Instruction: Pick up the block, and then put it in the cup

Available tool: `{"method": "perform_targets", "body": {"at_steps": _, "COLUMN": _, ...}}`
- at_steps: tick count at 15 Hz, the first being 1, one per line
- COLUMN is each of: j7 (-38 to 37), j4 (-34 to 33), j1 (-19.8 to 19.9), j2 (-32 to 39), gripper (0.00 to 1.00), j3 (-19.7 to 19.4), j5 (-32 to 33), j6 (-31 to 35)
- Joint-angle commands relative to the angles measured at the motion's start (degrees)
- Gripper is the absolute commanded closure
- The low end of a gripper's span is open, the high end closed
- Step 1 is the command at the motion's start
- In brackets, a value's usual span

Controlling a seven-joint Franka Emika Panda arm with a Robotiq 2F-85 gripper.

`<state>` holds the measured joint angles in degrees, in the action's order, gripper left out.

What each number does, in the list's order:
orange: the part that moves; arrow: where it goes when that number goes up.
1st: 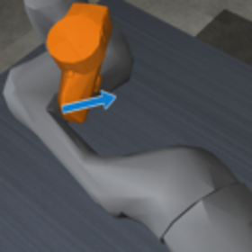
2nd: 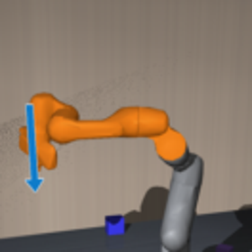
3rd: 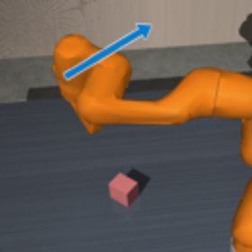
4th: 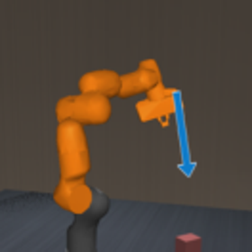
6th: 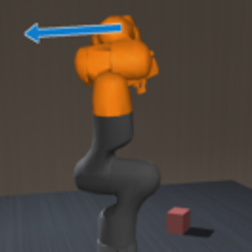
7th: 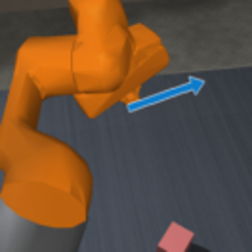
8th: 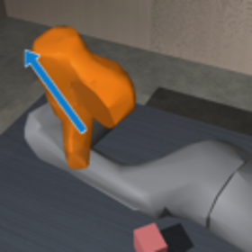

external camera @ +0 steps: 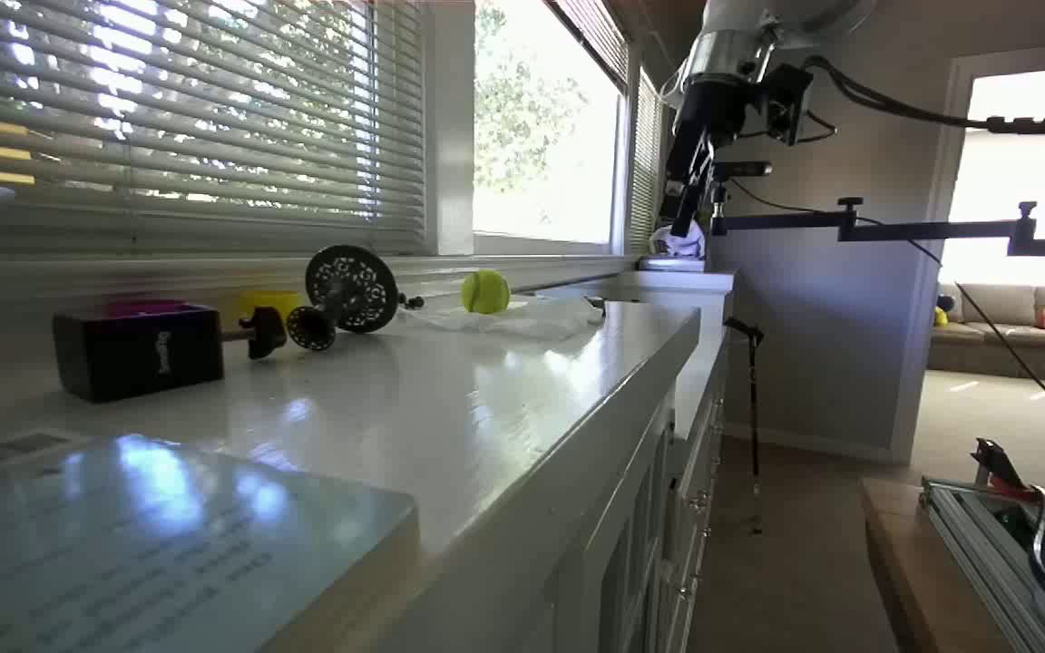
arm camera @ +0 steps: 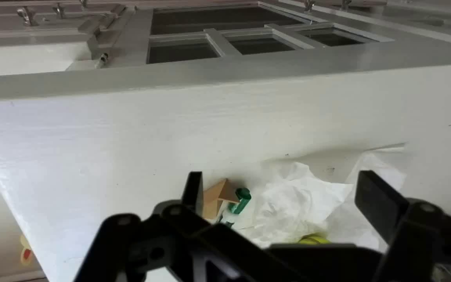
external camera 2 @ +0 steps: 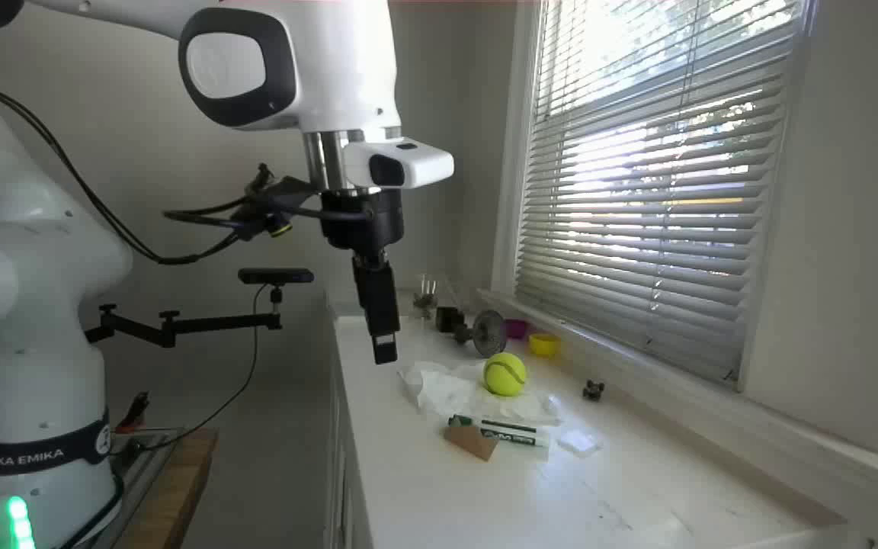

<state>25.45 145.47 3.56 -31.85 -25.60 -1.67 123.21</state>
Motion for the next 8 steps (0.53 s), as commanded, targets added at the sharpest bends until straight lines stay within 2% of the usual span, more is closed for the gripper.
{"method": "perform_targets", "body": {"at_steps": 1, "j7": 1.0, "j4": -0.1, "j1": 1.9, "j2": 0.5, "gripper": 0.0, "j3": 1.7, "j5": -1.3, "j6": -0.2}}
{"method": "perform_targets", "body": {"at_steps": 5, "j7": -6.0, "j4": -1.2, "j1": 3.8, "j2": 3.0, "gripper": 0.0, "j3": 4.3, "j5": -1.4, "j6": -0.5}}
{"method": "perform_targets", "body": {"at_steps": 6, "j7": -5.7, "j4": -0.9, "j1": 3.9, "j2": 2.6, "gripper": 0.0, "j3": 4.5, "j5": -1.4, "j6": 0.0}}
{"method": "perform_targets", "body": {"at_steps": 7, "j7": -2.1, "j4": -0.4, "j1": 3.2, "j2": 1.5, "gripper": 0.0, "j3": 3.7, "j5": -1.8, "j6": -0.1}}
{"method": "perform_targets", "body": {"at_steps": 8, "j7": -3.5, "j4": -0.3, "j1": 3.9, "j2": 2.1, "gripper": 0.0, "j3": 4.5, "j5": -0.9, "j6": -0.2}}
